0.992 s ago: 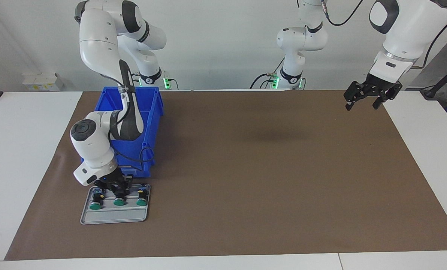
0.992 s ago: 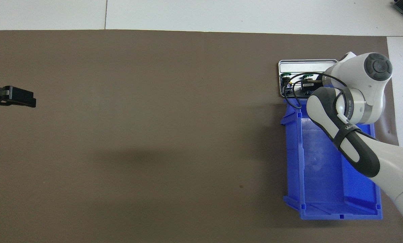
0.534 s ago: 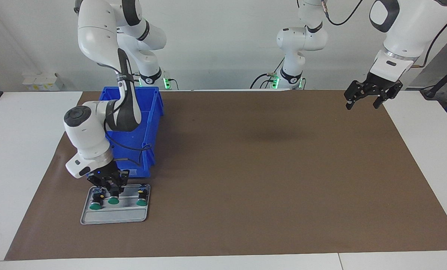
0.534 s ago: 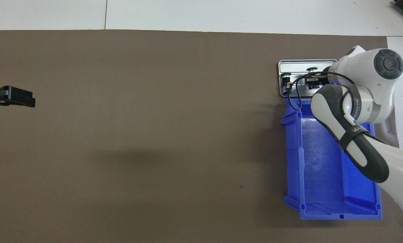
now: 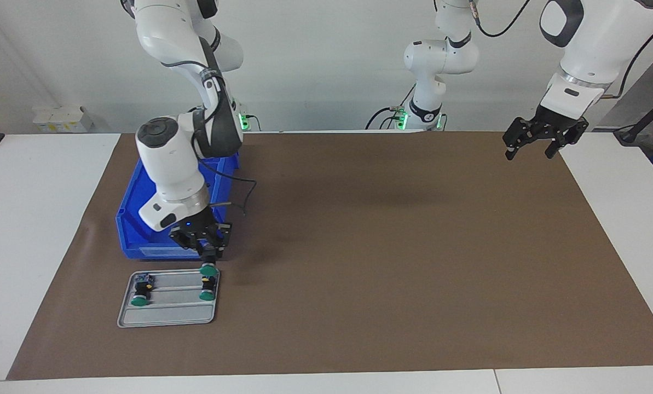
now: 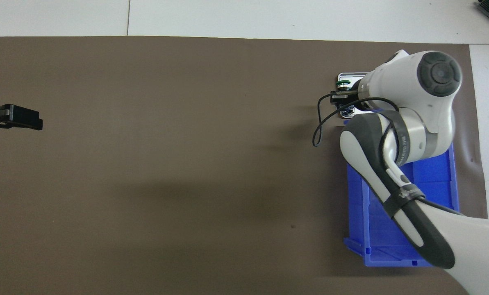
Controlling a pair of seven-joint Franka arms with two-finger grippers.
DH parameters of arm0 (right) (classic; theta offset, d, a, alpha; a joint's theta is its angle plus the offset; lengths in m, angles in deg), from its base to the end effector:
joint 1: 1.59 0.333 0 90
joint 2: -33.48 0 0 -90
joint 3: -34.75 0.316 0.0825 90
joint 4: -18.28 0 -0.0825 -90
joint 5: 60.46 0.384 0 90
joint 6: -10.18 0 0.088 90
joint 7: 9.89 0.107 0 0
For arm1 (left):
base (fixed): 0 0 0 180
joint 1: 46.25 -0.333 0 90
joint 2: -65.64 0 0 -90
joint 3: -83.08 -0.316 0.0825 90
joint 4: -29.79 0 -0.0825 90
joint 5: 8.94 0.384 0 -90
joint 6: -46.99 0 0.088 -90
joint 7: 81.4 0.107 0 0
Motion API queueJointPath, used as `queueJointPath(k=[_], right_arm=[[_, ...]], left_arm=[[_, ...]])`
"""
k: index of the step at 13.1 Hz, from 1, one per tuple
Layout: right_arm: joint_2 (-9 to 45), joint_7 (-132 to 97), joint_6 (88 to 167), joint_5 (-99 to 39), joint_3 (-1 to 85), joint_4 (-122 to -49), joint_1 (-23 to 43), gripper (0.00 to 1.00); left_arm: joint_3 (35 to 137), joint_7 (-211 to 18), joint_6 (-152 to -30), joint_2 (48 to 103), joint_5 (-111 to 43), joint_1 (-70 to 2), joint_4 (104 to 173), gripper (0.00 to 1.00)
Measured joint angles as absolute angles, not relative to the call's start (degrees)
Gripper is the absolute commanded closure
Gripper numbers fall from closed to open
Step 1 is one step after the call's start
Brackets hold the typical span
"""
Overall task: Place and press button with both arms
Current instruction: 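Carry the green button with the right gripper to the table center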
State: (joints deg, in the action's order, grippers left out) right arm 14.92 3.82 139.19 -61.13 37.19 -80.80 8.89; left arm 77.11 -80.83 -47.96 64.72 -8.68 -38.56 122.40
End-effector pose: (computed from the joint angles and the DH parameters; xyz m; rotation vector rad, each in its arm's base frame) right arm 0.6484 0.1458 0.4139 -3.0781 0.0168 -0.2974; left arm 0.5574 -0.0158 0.6196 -3.1374 0.0631 -0.0892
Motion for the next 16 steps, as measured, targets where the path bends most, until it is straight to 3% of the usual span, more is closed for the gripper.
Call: queueJointPath(k=[8,13,16], right_arm=[[11.84,33.80,138.23,-61.66,37.21,-76.28,30.89,1.00],[0.46,65.82,131.52,-64.31,37.16,-60.68,36.25,1.00],[-2.59,87.46,131.33,-64.54,37.14,-56.99,37.25,1.00]], left_arm=[[77.11,-80.83,-47.82,64.71,-8.68,-38.56,122.41,0.00],[77.11,-80.83,-47.80,64.70,-8.68,-38.56,122.41,0.00],[77.11,-80.83,-47.79,64.70,-8.68,-38.56,122.41,0.00]])
